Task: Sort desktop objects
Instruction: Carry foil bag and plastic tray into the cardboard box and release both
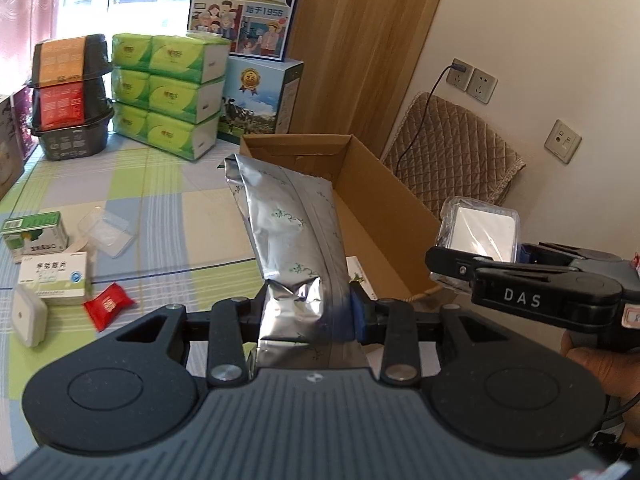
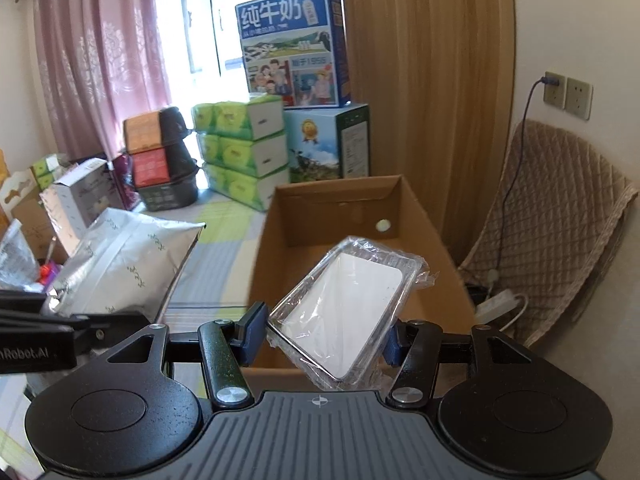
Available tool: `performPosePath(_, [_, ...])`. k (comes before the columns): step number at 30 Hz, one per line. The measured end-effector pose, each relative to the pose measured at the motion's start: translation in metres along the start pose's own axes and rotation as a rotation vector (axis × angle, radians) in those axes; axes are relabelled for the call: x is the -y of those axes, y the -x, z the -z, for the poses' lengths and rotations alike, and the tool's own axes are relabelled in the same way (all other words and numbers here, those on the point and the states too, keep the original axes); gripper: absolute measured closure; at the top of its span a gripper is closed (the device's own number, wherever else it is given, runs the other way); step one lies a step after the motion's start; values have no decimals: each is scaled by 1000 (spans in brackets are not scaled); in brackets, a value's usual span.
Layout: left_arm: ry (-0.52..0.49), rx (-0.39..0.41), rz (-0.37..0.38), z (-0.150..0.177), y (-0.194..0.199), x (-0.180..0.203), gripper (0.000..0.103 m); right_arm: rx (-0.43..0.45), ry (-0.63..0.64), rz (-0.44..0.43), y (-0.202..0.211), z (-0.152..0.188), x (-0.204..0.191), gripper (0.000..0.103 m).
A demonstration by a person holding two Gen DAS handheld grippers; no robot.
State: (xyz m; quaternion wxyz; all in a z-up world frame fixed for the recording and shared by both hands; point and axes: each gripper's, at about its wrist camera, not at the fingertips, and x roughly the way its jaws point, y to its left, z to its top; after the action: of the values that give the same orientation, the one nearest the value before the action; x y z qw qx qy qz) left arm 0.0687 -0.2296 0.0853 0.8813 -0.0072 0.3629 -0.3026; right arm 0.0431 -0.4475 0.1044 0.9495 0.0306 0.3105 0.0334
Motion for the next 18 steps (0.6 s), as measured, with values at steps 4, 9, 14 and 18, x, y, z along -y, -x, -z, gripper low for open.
performPosePath(4, [4, -13, 11, -14, -20, 10, 72, -3, 12, 0, -13, -5, 18, 49])
performPosePath(9, [19, -9, 1, -32, -47, 21, 72, -4, -6, -1, -29, -16, 43, 49])
performPosePath(14, [59, -21, 14, -46, -78, 25, 72, -22, -18, 4, -50, -28, 67, 49])
performPosePath(18, [79, -36, 10, -54, -101, 26, 72, -35, -20, 12, -65, -33, 77, 49])
